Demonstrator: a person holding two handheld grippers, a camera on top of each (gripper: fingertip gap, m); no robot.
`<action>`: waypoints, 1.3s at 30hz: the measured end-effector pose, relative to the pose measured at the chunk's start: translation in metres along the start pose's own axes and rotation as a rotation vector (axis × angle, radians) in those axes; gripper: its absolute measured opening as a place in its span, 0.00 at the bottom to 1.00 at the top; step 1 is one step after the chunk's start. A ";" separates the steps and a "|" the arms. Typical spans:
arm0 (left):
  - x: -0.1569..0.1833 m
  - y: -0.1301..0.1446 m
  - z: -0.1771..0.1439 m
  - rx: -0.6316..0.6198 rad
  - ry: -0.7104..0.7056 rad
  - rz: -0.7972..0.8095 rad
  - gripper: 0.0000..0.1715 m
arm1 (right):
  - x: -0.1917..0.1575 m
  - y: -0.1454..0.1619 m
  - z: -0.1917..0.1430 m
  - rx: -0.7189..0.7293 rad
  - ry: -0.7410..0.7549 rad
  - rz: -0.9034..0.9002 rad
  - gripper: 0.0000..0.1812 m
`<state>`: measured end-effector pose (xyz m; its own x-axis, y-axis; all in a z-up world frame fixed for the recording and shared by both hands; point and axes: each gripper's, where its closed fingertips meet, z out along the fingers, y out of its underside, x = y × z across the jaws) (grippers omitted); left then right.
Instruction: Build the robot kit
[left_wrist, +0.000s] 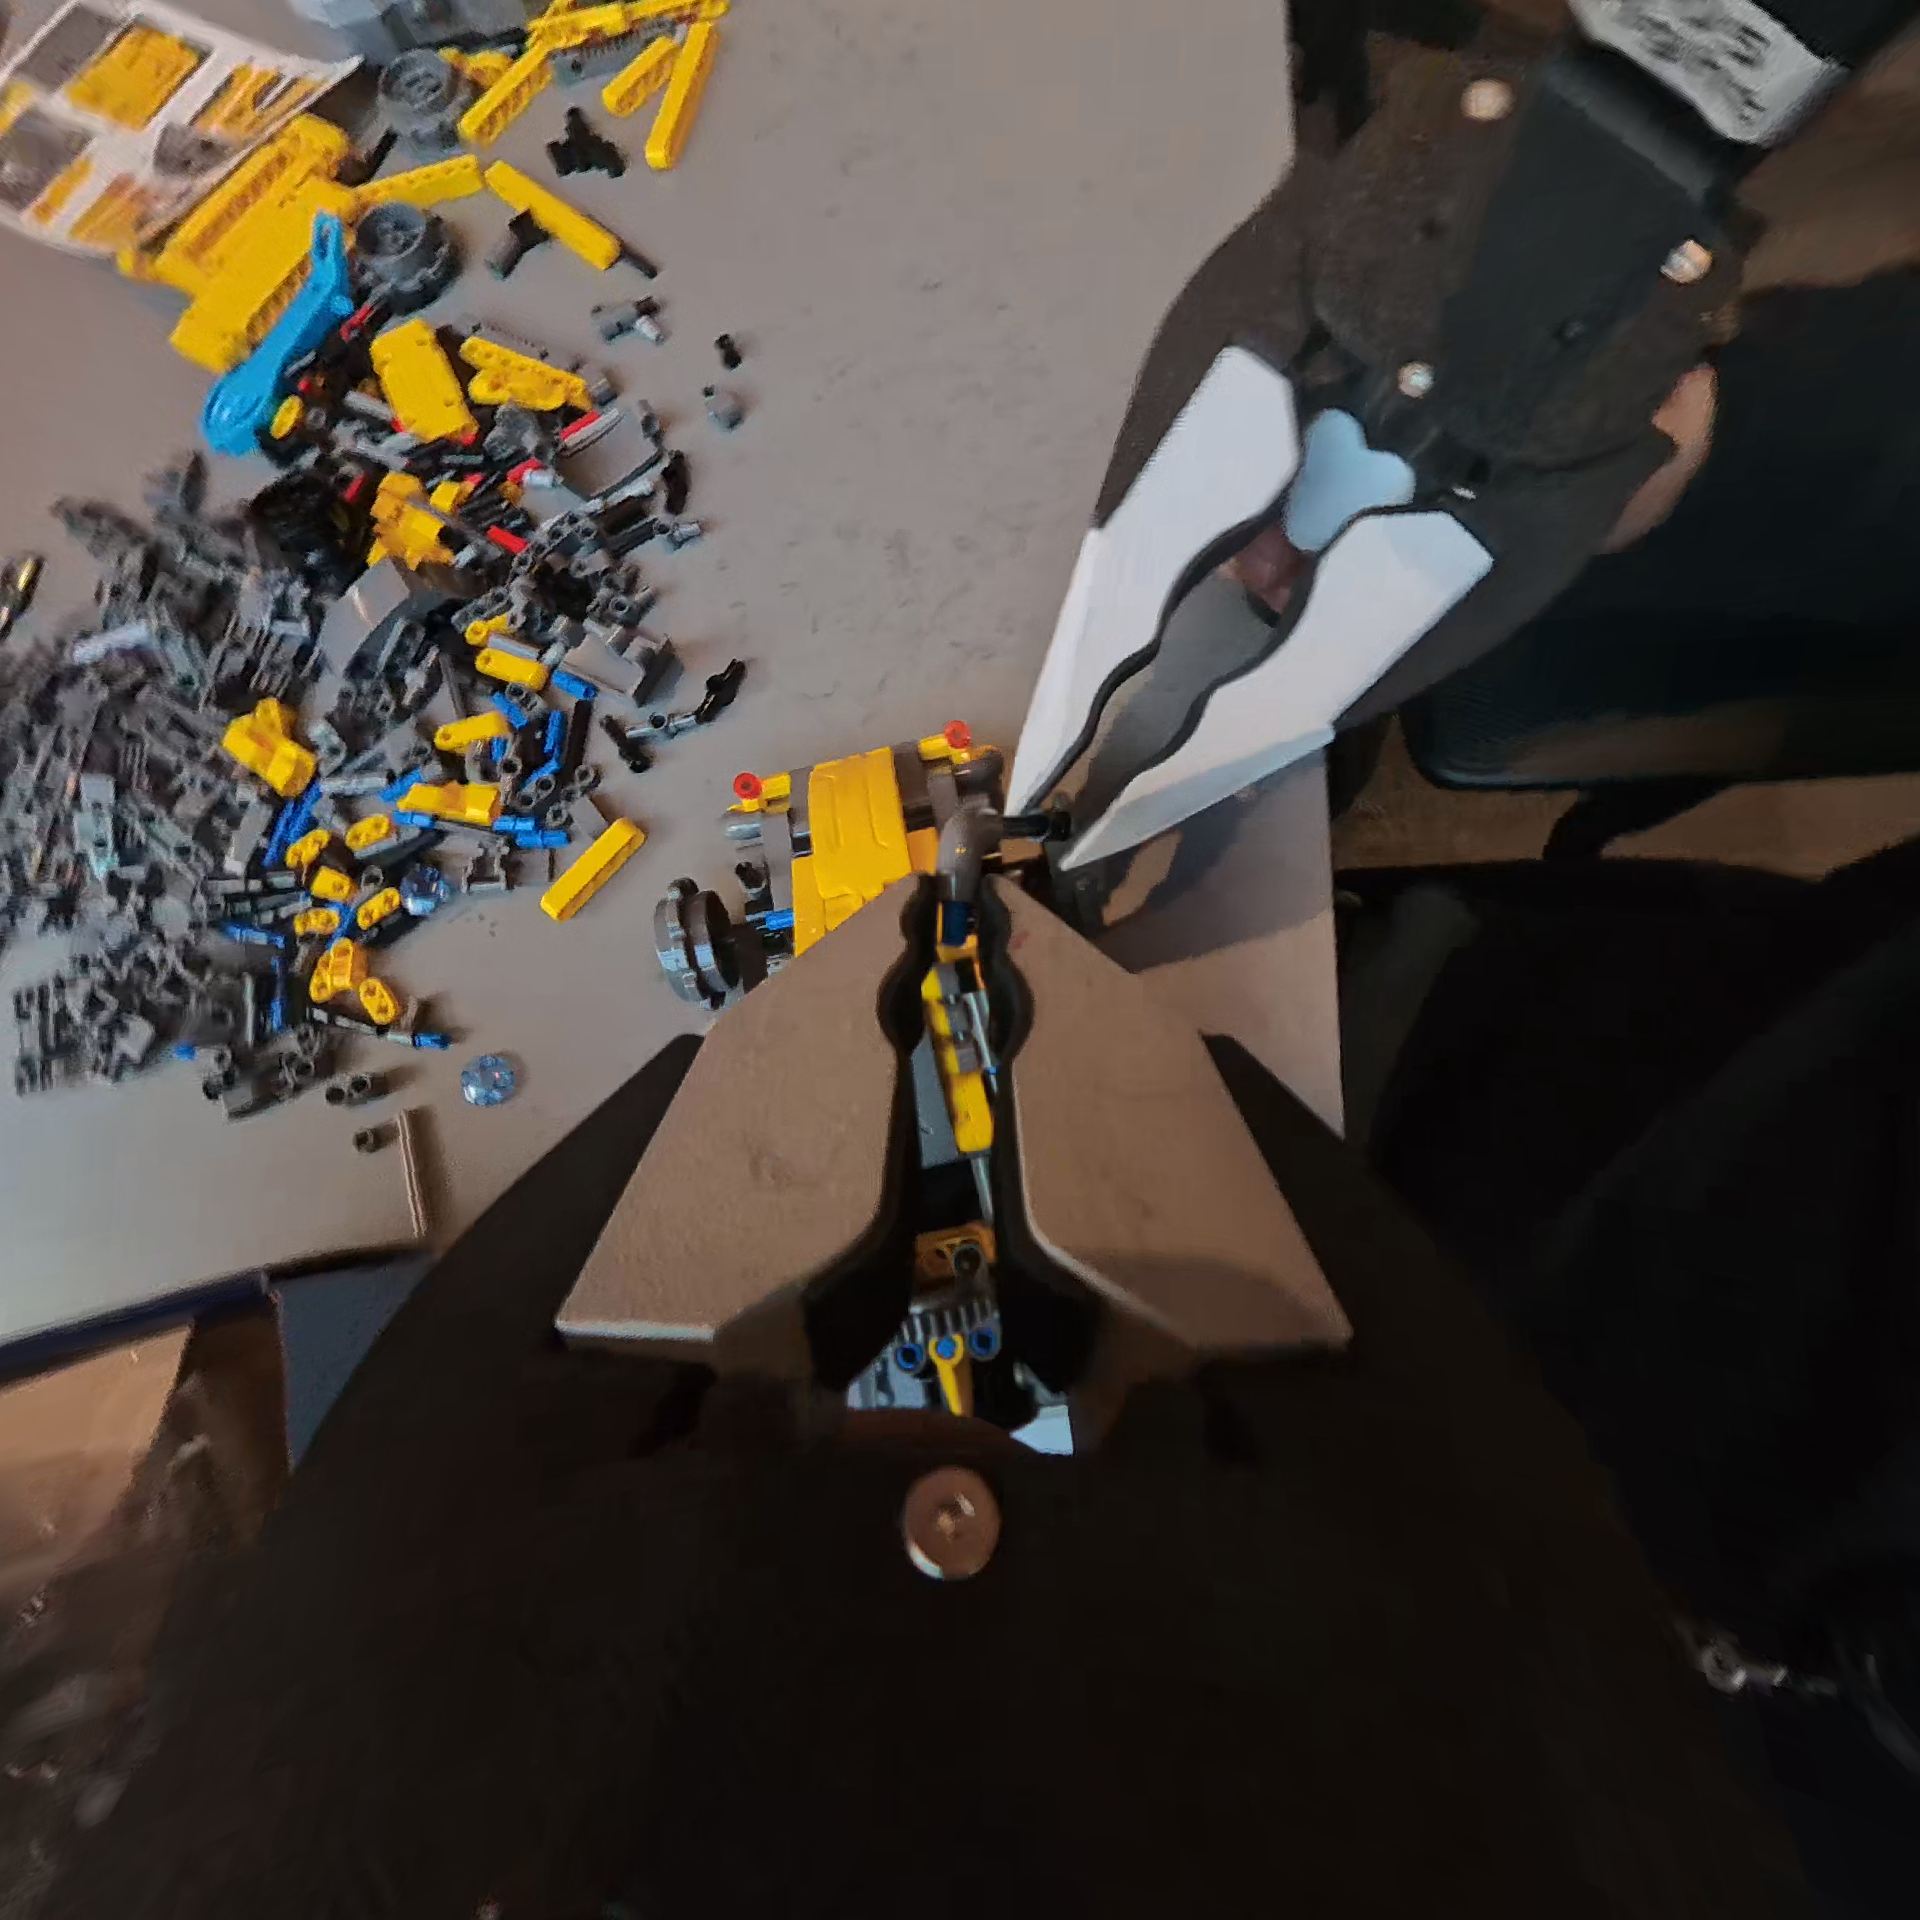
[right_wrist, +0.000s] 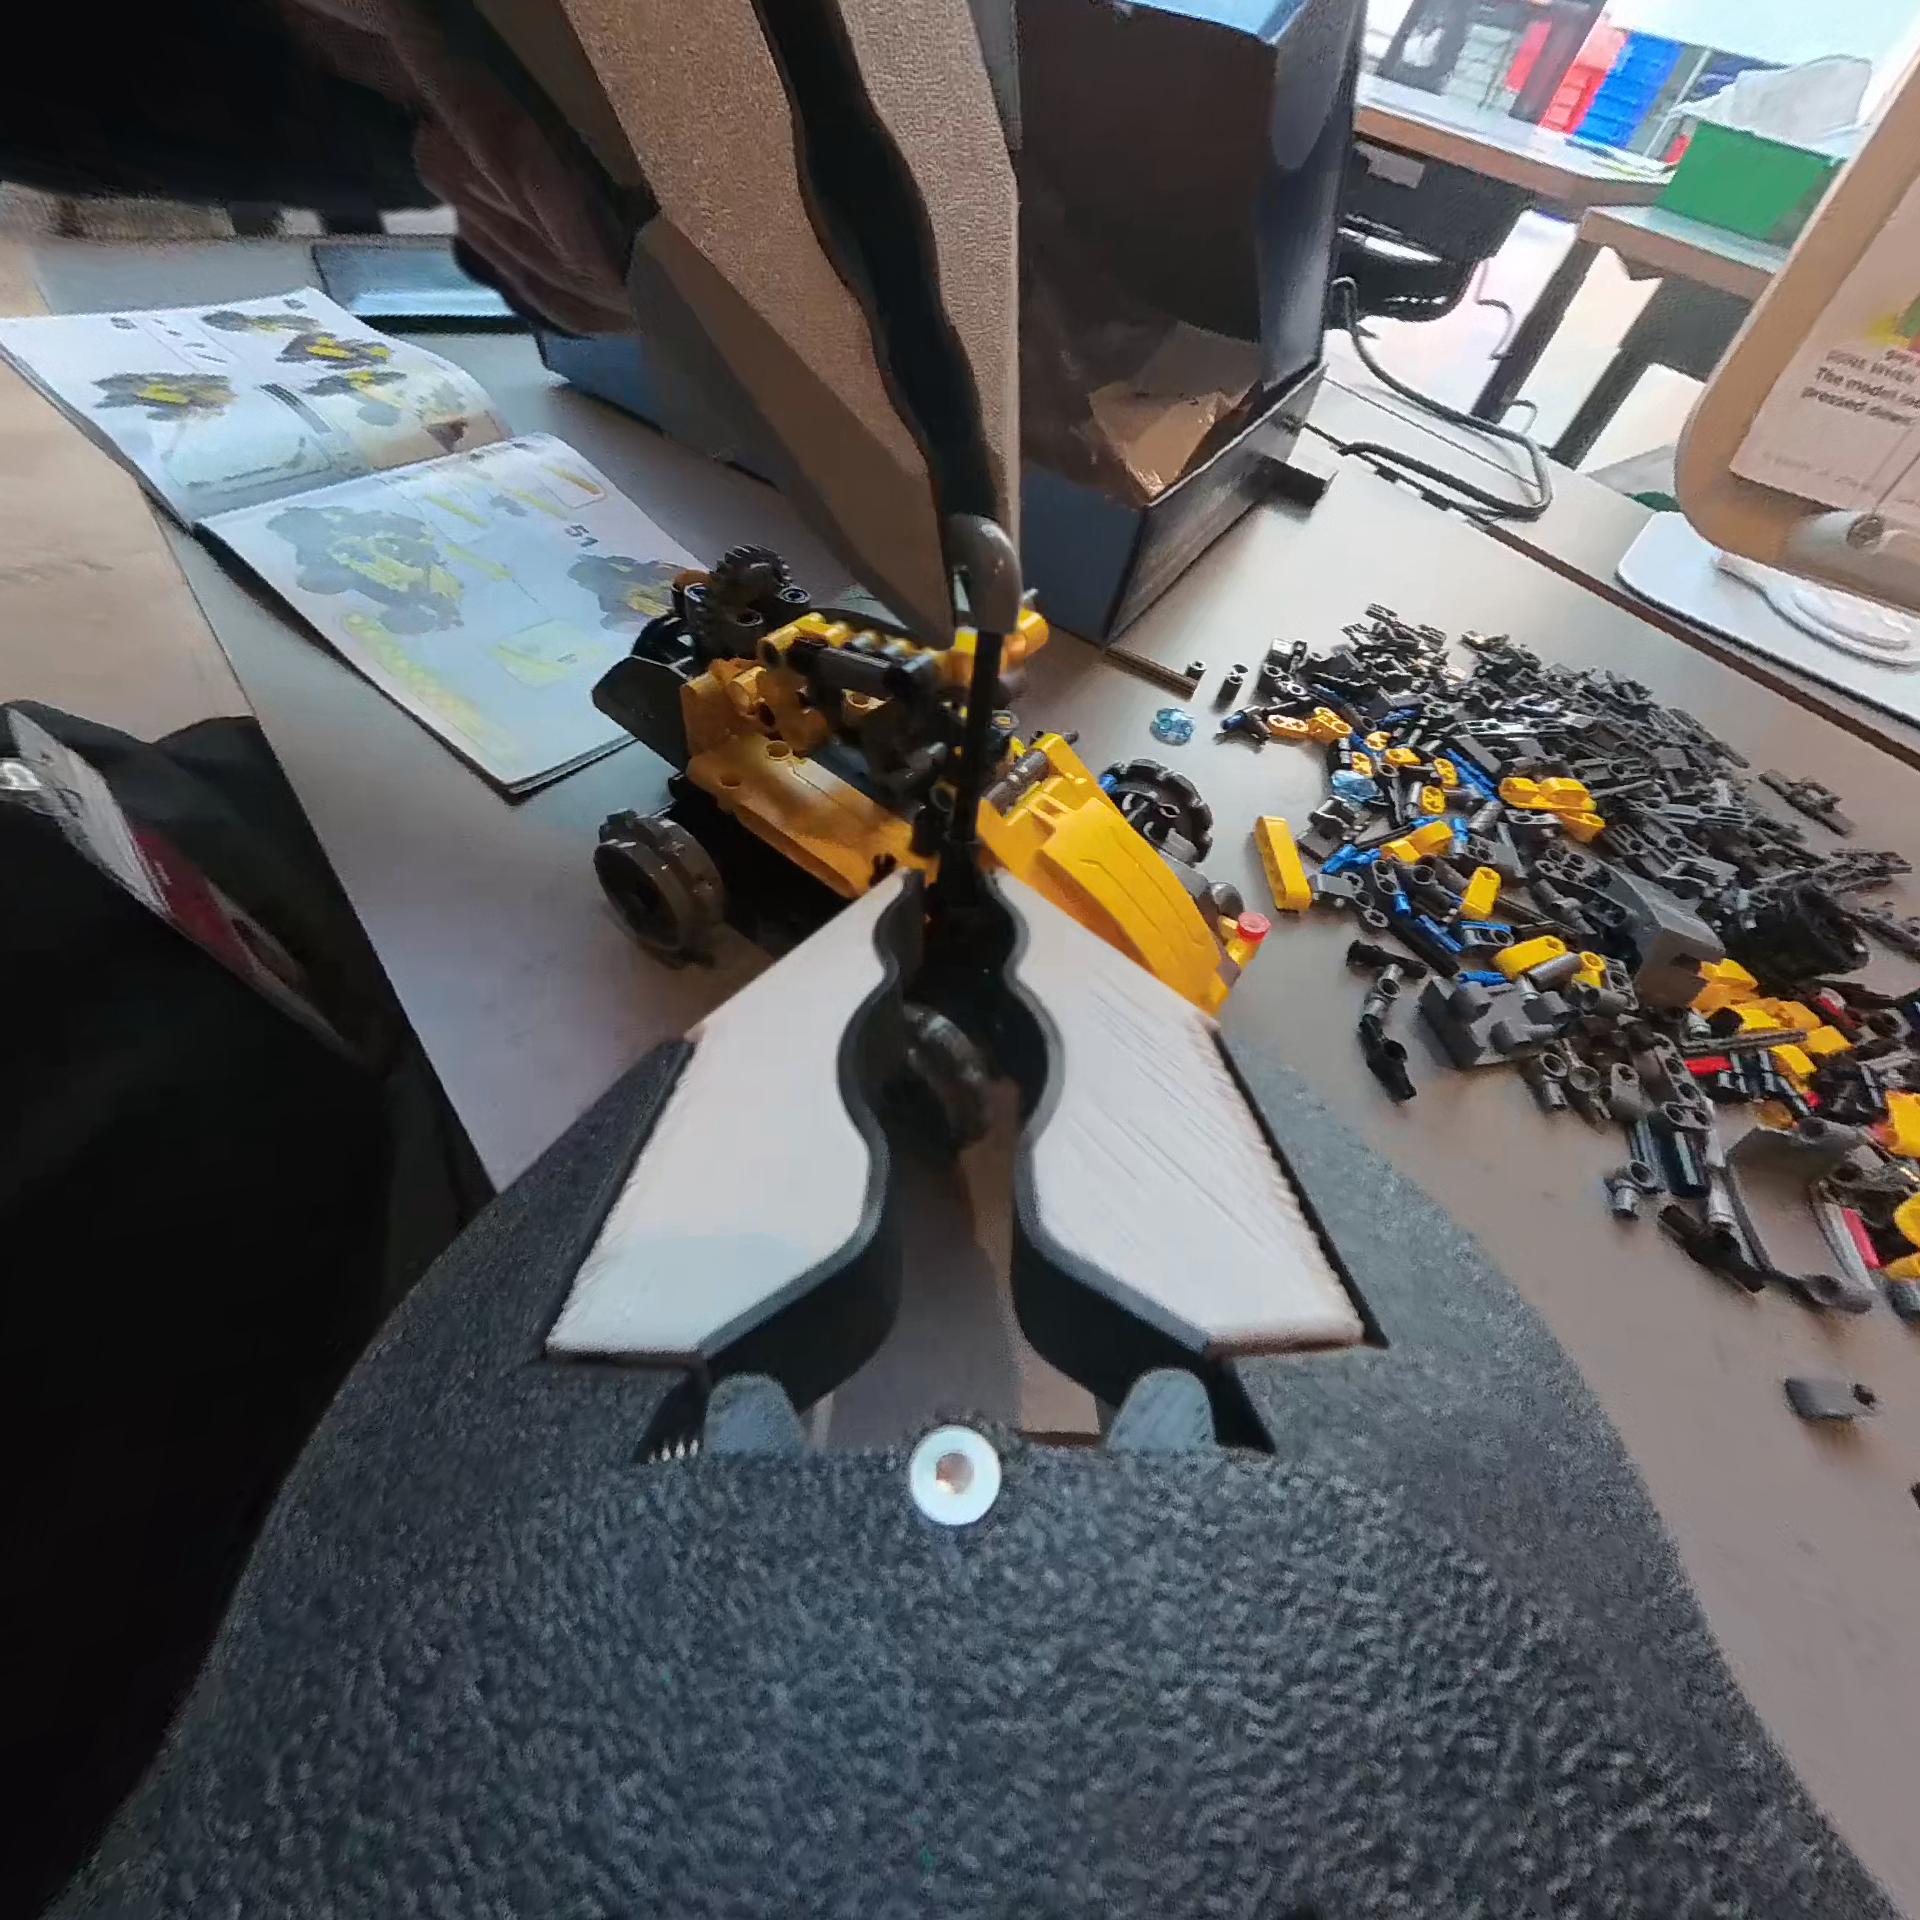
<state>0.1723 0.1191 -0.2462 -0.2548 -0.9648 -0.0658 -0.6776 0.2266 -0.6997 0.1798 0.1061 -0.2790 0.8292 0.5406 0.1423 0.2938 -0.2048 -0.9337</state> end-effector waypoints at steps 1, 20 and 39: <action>-0.003 0.000 0.002 -0.001 -0.025 -0.058 0.02 | 0.008 0.001 -0.001 -0.013 0.062 -0.028 0.04; 0.015 0.002 -0.006 0.128 -0.031 -0.147 0.02 | 0.004 -0.007 -0.006 -0.012 0.251 -0.204 0.03; -0.002 0.026 -0.039 0.037 -0.159 0.103 0.14 | 0.000 -0.002 -0.001 -0.001 0.242 -0.299 0.04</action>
<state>0.1285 0.1316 -0.2364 -0.2073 -0.9464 -0.2478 -0.6270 0.3230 -0.7089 0.1797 0.1060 -0.2765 0.7951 0.3681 0.4820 0.5399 -0.0677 -0.8390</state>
